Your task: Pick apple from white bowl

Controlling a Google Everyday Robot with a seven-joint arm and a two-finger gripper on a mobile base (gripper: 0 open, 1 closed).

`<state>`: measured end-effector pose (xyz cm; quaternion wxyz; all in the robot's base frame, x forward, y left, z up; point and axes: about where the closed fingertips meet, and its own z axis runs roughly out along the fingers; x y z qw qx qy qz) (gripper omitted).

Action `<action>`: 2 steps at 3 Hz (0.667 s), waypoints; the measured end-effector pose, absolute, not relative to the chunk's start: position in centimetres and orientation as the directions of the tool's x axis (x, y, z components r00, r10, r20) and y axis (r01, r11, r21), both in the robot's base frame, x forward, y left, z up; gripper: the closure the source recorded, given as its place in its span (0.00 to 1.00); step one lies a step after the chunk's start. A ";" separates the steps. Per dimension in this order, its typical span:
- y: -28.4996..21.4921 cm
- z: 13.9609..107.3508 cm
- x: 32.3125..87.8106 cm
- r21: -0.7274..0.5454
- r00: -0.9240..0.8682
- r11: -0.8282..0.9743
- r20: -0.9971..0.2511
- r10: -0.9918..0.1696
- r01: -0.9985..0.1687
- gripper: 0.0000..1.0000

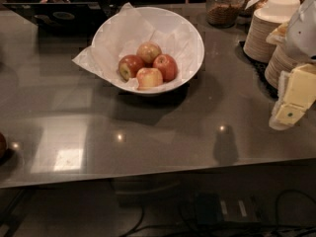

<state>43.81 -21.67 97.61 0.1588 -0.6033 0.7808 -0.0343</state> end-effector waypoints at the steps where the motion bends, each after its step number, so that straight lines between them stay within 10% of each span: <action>1: -21.7 97.6 43.8 -0.245 -0.221 0.270 -0.207 -0.953 -0.931 0.00; 2: -21.2 97.9 44.3 -0.276 -0.190 0.247 -0.217 -0.958 -0.929 0.00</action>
Offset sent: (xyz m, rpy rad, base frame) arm 0.0101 0.0080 0.0010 0.0090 -0.0574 0.0588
